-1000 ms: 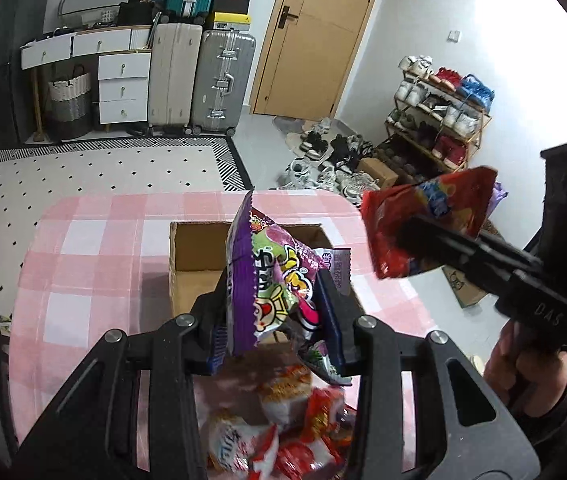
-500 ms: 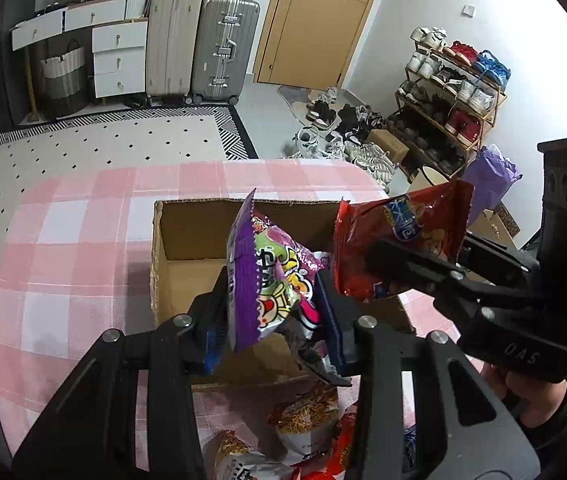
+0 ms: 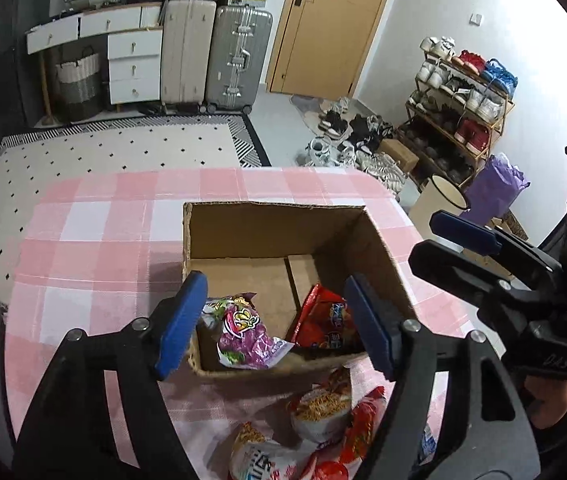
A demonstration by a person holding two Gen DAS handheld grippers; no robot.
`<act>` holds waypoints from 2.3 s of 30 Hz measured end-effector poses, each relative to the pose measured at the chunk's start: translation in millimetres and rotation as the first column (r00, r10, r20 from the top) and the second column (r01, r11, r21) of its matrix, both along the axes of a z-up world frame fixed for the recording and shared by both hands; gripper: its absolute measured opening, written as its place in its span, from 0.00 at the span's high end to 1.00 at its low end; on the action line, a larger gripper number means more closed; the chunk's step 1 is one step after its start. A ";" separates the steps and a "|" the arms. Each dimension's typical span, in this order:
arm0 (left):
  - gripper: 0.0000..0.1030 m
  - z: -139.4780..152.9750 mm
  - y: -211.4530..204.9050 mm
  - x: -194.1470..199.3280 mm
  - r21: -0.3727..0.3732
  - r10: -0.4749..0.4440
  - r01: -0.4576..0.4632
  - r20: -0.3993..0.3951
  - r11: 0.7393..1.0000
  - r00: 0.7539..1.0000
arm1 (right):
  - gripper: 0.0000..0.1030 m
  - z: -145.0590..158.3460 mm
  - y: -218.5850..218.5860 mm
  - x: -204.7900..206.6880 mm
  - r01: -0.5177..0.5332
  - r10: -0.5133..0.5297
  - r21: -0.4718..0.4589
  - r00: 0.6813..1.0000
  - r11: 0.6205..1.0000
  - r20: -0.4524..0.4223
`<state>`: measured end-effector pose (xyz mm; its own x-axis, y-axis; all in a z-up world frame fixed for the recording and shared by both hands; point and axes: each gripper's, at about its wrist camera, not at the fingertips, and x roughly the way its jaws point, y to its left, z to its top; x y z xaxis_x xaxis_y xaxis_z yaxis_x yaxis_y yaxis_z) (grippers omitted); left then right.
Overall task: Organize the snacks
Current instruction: 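Carry both bags over the box and open both grippers to drop them, then move both tools back toward the remaining snack pile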
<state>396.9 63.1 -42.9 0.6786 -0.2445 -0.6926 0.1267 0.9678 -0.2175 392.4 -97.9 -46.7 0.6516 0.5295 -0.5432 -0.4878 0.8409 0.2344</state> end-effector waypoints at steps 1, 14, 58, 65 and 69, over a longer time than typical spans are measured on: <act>0.27 0.1 -0.8 -8.6 0.003 0.003 -0.003 0.007 1.000 1.000 | 0.33 2.4 -2.0 -4.4 0.002 -0.002 0.001 1.000 1.000 0.005; 0.22 43.2 2.0 -134.0 0.029 0.067 -0.073 0.157 0.997 0.985 | 0.20 43.4 -25.4 -98.4 0.027 -0.037 0.068 0.989 0.997 0.141; 0.01 18.6 -9.2 -373.3 -0.032 0.062 -0.056 0.200 0.998 0.978 | 0.01 -59.2 -69.6 -343.7 0.067 -0.064 0.099 0.998 0.993 -0.024; 0.01 9.5 -7.5 -370.0 -0.052 0.068 -0.060 0.182 0.997 0.981 | 0.01 -98.7 -52.4 -343.3 0.049 -0.044 0.048 0.993 0.998 -0.111; 0.01 2.0 -6.6 -368.0 -0.054 0.068 -0.060 0.169 0.997 0.983 | 0.01 -119.0 -48.4 -331.5 0.059 -0.052 0.030 0.983 0.998 -0.177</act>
